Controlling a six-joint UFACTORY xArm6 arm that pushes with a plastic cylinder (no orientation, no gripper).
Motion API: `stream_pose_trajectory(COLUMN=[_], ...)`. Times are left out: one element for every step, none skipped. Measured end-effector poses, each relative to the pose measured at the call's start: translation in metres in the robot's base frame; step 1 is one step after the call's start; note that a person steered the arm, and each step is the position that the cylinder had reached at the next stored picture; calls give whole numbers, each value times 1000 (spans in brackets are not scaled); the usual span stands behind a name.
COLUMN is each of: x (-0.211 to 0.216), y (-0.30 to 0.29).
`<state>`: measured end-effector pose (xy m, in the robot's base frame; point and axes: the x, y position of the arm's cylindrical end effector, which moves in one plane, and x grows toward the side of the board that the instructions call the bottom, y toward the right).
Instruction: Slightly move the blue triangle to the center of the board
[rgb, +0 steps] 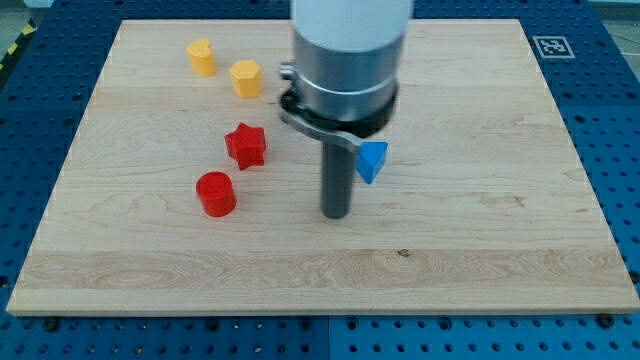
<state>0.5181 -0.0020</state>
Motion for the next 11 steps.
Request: stream_pose_trajectory(x=[0, 0, 0, -5, -26, -44, -50, -50, -26, -6, -27], y=[-14, -20, -15, 2, 14, 33, 51, 52, 55, 76, 94])
